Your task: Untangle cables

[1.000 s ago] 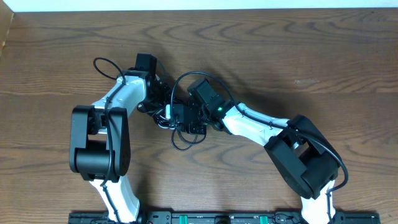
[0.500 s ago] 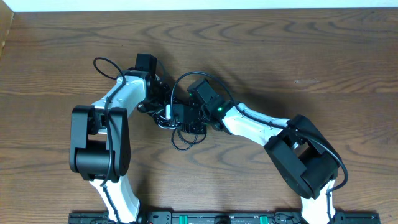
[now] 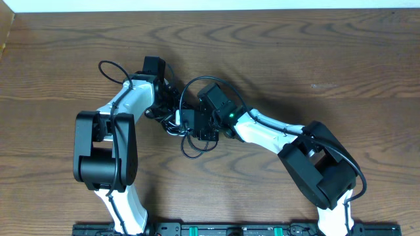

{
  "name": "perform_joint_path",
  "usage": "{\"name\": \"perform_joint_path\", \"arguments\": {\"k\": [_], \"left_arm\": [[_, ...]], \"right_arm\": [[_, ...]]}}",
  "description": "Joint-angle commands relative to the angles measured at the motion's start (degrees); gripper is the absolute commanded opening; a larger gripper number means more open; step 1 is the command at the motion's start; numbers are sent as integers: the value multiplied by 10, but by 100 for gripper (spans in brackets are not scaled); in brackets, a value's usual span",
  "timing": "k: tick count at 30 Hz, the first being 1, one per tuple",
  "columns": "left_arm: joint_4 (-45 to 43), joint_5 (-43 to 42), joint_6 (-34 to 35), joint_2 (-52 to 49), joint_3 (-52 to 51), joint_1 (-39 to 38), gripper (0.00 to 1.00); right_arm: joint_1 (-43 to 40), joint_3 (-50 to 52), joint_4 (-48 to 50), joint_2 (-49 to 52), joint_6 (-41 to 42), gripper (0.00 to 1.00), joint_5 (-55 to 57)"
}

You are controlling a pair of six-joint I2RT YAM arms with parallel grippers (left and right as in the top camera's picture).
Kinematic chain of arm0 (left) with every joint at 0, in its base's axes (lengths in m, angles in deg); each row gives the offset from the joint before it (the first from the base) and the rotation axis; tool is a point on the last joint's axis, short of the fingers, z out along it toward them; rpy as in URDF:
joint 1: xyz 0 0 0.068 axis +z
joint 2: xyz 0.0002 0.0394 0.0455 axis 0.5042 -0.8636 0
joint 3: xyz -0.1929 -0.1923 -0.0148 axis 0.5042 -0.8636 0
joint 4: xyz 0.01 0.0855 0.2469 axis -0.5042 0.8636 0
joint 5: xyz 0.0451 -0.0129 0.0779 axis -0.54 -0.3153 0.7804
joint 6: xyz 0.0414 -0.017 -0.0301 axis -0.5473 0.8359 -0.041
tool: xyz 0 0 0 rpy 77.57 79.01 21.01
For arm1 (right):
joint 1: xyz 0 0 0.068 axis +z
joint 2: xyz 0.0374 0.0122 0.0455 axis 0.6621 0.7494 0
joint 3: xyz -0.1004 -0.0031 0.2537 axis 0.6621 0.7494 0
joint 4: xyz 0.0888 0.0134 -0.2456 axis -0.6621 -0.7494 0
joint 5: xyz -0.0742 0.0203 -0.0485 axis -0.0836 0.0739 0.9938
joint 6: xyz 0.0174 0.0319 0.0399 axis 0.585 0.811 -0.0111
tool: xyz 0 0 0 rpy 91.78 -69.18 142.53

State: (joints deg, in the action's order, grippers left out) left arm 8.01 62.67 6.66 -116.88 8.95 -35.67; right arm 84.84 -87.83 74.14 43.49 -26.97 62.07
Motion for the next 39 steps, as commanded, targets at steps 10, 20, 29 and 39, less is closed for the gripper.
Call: {"name": "perform_joint_path", "arguments": {"k": [10,20,29,39], "left_arm": [[5,81,5,-39,-24,5,8],[5,82,5,-39,-24,5,8],[2,85,5,-39,-24,5,8],[2,85,5,-39,-24,5,8]], "right_arm": [[2,-3,-8,9,7,48,7],[2,-3,-29,9,7,47,14],[1,-3,-43,9,7,39,63],[6,-3,-35,9,7,41,-17]]}}
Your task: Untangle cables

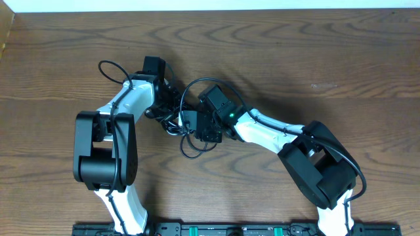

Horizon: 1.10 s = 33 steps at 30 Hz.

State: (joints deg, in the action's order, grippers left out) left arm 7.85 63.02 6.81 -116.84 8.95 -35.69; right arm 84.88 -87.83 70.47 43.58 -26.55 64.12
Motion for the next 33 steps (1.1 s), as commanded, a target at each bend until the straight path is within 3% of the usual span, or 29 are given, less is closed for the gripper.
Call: {"name": "perform_joint_path", "arguments": {"k": [1,20,33], "left_arm": [[4,81,3,-40,-24,5,8],[4,81,3,-40,-24,5,8],[4,81,3,-40,-24,5,8]], "right_arm": [[5,-3,2,8,2,41,-38],[11,-3,-12,-40,2,49,-44],[17,-3,1,-6,-28,40,-30]]}}
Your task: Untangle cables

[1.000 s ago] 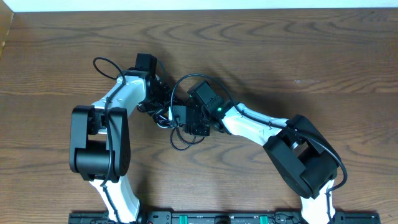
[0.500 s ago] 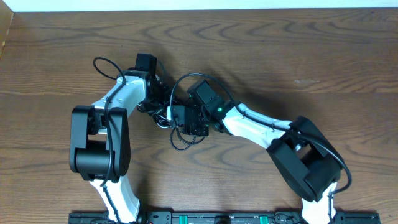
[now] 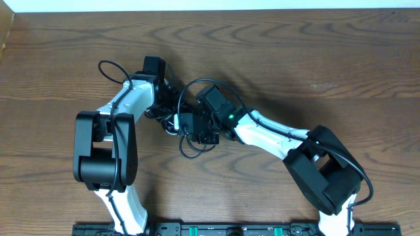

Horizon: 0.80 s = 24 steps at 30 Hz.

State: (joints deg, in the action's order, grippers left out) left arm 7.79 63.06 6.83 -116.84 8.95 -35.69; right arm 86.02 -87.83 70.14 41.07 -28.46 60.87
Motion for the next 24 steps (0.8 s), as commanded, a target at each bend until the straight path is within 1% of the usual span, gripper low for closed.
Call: {"name": "perform_joint_path", "arguments": {"k": [1,4,8,9,12,18,24], "left_arm": [[5,80,3,-40,-24,5,8],[5,80,3,-40,-24,5,8],[5,80,3,-40,-24,5,8],[5,80,3,-40,-24,5,8],[5,80,3,-40,-24,5,8],[5,80,3,-40,-24,5,8],[5,80,3,-40,-24,5,8]], "right_arm": [[6,-3,9,23,-9,39,6],[5,-3,19,32,-9,36,6],[6,-3,24,37,-9,29,4],[6,-3,25,38,-9,29,4],[8,-3,28,42,-5,28,4],[8,-3,65,59,62,29,4],[20,-3,81,74,73,29,4]]}}
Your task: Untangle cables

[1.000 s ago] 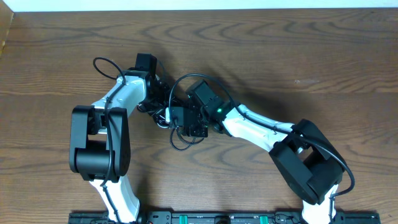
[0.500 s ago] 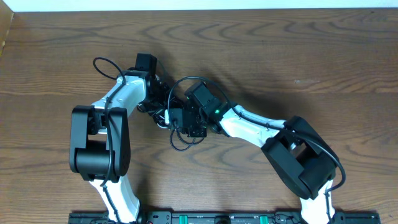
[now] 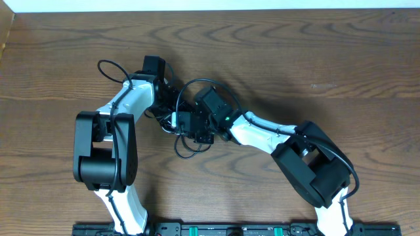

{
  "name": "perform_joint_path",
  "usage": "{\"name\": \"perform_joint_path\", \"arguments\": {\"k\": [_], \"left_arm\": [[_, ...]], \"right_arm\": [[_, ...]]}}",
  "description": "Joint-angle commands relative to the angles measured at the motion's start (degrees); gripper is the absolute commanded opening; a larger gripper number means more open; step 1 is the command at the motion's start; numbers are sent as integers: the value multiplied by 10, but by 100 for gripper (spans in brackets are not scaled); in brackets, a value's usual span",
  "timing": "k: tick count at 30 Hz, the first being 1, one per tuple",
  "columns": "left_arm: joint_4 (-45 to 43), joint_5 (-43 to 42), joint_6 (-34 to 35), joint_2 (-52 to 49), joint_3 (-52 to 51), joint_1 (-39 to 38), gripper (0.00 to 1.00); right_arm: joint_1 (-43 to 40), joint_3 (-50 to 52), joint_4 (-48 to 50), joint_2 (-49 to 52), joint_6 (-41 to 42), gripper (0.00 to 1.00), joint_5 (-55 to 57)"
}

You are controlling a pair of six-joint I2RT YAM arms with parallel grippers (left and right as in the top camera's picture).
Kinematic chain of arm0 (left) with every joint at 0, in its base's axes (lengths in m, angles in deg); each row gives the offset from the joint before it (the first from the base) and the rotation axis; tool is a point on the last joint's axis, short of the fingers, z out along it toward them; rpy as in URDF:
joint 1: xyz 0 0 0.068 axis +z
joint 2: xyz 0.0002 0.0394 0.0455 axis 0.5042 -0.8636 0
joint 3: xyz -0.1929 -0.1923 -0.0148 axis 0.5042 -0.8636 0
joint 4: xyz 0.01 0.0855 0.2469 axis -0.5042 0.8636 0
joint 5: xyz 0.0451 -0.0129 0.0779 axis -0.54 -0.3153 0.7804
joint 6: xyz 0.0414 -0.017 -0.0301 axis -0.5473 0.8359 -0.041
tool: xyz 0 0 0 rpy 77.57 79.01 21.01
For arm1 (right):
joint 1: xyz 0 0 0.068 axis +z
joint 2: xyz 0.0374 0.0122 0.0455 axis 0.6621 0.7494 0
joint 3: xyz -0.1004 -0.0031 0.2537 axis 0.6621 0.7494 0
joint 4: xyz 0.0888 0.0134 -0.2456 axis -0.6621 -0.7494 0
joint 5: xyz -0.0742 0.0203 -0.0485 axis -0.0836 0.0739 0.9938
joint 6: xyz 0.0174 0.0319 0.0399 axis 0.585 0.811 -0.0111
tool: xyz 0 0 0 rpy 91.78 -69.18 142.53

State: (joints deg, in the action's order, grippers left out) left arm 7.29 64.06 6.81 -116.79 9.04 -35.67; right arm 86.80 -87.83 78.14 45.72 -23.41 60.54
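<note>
A tangle of black cables point(image 3: 184, 145) with a small white piece point(image 3: 176, 120) lies at mid-table, and a loose loop of it sticks out toward the front. My right gripper point(image 3: 188, 124) sits right on the tangle, coming in from the right. My left gripper point(image 3: 170, 105) meets the same bundle from the back left, close against the right one. Both sets of fingers are dark and crowded together. The overhead view does not show whether either is open or shut. The middle of the tangle is hidden under them.
The arms' own black cables arch over the scene, one loop point(image 3: 108, 67) by the left arm and one point(image 3: 197, 84) over the right wrist. The brown wooden table point(image 3: 341, 59) stretches wide to the right and left. The arm bases' rail point(image 3: 223, 229) runs along the front edge.
My right gripper has shifted a little to the left, further into the tangle, and its elbow has swung left. The loose front loop has moved slightly left with it. The left arm has stayed put.
At the two oldest moments both grippers stood together on the tangle with little change. Later the right gripper had edged left and its elbow had dropped toward the front. Now it sits further left still, and the front loop has drawn in and shifted left.
</note>
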Motion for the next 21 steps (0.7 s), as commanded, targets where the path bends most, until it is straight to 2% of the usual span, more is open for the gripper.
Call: {"name": "perform_joint_path", "arguments": {"k": [1,5,8,10,12,16,21], "left_arm": [[10,70,3,-40,-25,5,8],[10,70,3,-40,-25,5,8],[10,70,3,-40,-25,5,8],[10,70,3,-40,-25,5,8],[11,67,0,-40,-25,5,8],[13,11,-90,-30,-20,11,8],[49,-7,-115,11,-6,29,8]], "right_arm": [[13,-3,4,28,27,28,7],[12,-3,28,28,82,30,7],[11,-3,35,28,106,37,7],[11,-3,40,28,117,38,7],[11,-3,47,28,126,36,7],[8,-3,55,27,146,31,7],[-29,-3,17,21,217,23,7]]}}
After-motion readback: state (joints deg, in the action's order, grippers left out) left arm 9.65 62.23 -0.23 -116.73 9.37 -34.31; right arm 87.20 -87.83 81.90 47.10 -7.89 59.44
